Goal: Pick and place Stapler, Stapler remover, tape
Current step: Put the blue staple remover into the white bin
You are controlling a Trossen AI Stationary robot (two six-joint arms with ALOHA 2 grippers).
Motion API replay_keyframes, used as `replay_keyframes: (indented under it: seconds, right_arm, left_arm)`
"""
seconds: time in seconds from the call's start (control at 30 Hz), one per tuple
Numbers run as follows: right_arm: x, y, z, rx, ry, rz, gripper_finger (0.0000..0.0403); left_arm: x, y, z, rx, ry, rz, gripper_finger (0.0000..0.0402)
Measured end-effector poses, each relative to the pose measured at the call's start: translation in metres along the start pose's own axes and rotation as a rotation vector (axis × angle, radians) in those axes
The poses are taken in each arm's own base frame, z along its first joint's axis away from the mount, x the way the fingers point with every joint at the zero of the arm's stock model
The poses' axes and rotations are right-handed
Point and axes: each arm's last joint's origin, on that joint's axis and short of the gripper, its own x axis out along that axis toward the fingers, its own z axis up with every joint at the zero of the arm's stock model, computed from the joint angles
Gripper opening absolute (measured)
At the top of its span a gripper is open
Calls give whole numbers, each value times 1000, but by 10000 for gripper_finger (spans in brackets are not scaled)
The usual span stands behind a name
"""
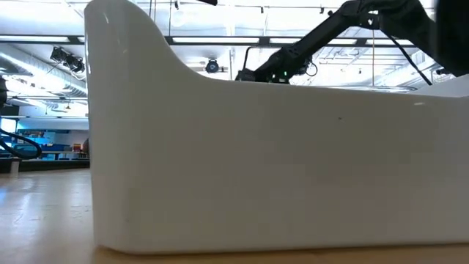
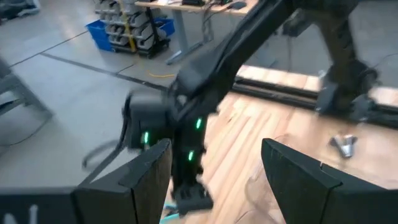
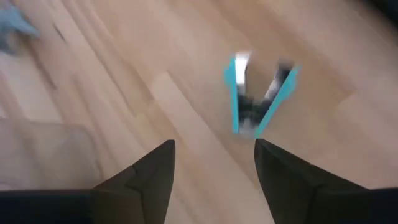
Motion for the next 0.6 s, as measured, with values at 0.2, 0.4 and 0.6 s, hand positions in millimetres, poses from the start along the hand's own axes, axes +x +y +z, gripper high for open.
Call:
replay_keyframes:
  seconds: [0.2, 0.4, 0.6]
  right_arm:
    - [-43, 15, 12, -74, 76, 22, 220]
    - [-122, 39, 12, -161, 73, 50, 220]
    - [-203, 61, -4, -186, -62, 62, 220]
  left_arm:
    - [12, 19, -17, 35, 161, 115, 252]
    - [43, 50, -36, -131, 351, 168, 252]
    - [92, 66, -55, -210, 450, 123, 252]
